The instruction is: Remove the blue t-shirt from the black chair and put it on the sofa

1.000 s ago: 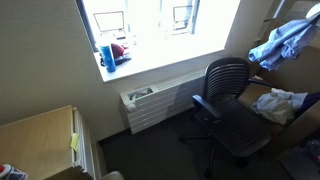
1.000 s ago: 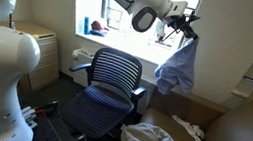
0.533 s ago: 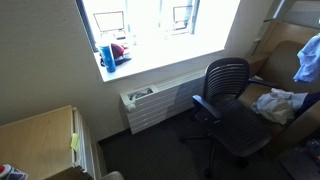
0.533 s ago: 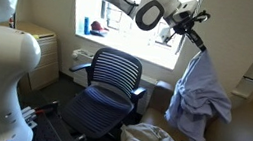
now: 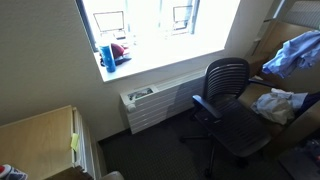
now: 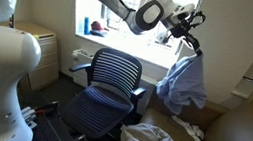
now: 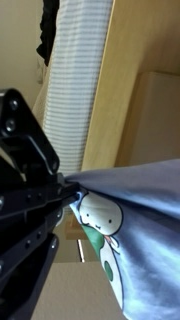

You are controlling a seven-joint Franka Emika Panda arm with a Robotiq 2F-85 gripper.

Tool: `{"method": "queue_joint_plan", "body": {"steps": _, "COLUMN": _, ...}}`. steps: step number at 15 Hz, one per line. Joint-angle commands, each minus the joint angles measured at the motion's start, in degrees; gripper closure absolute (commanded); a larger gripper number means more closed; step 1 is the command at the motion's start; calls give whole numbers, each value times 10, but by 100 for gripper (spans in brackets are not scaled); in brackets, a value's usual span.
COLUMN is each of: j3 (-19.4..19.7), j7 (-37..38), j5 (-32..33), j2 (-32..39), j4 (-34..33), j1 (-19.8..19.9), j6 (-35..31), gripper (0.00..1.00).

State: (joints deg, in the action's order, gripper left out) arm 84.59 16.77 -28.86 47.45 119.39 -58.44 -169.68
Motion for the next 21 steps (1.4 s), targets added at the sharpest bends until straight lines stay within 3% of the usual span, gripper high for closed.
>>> {"method": "queue_joint_plan", "body": {"steps": 1, "j3": 45, "j7": 3, "j5": 109, "j2": 3, "j4": 35, "j1": -59, "j6": 56, "gripper": 99}}
{"method": "queue_joint_plan", "body": {"steps": 6, "j3": 119, "j7": 6, "j5": 211, "j2": 42, "j4": 48, "j1": -123, "j6": 122, "gripper": 99}}
{"method": "queue_joint_plan", "body": {"steps": 10, "j3": 178, "j7": 7, "j5": 251, "j2": 108, "j4": 89, "j1": -117, "j6": 105, "gripper": 99}}
{"method": "queue_joint_plan", "body": {"steps": 11, "j3": 181, "j7": 22, "j5": 248, "j2": 129, "j4": 97, "j1": -108, "j6": 88, "gripper": 99}}
{"method": "queue_joint_plan", "body": {"steps": 12, "j3": 167, "j7": 4, "j5": 236, "j2": 78, "j4": 74, "j1": -115, "j6": 113, "gripper": 98}}
{"method": "queue_joint_plan", "body": {"steps": 17, "j3": 177, "j7": 9, "j5": 233, "j2": 118, "j4": 90, "j1": -111, "j6": 104, "gripper": 99}}
{"method": "queue_joint_plan", "body": {"steps": 21, "j3": 142, "j7": -13, "j5": 280, "j2": 175, "j4": 147, "j1": -94, "j6": 94, "gripper": 99}}
